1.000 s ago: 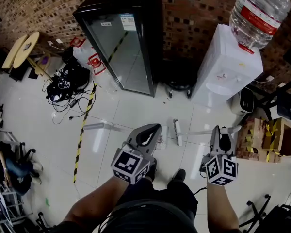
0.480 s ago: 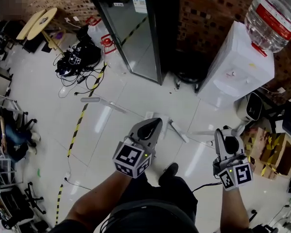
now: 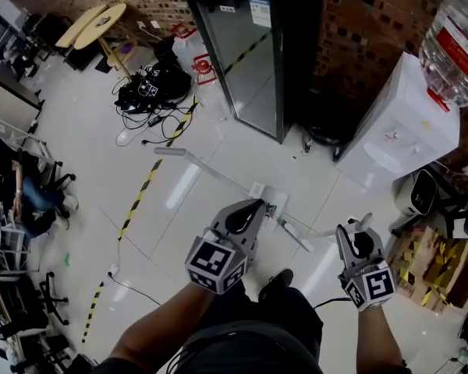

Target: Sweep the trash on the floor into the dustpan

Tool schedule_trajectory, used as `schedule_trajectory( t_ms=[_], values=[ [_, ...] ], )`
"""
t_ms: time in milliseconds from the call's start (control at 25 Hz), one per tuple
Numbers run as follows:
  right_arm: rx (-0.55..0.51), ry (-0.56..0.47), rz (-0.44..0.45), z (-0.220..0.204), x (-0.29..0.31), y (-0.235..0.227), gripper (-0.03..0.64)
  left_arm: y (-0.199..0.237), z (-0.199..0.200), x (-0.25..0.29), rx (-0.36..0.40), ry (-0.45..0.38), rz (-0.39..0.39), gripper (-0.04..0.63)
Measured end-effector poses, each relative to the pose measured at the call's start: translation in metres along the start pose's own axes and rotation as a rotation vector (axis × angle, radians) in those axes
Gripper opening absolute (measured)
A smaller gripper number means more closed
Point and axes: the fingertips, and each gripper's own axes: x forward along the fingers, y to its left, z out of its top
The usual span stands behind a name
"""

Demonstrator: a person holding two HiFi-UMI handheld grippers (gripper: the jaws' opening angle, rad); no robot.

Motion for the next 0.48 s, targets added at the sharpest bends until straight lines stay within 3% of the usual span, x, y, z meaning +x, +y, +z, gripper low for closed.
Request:
schedule_trajectory(
  t_ms=[280,480],
  values=[
    [-0.021,0.031,0.132,-0.019,0.065,0.061,0.118,0.022,-0.005,-0.007,-0.01,-0.004,0.026,0.002],
    [0.011,-0.006,0.092,-0.001,0.105,0.065,0.117,0.047,0.003,-0.022,-0.013,-0.004,0.052,0.002]
  ],
)
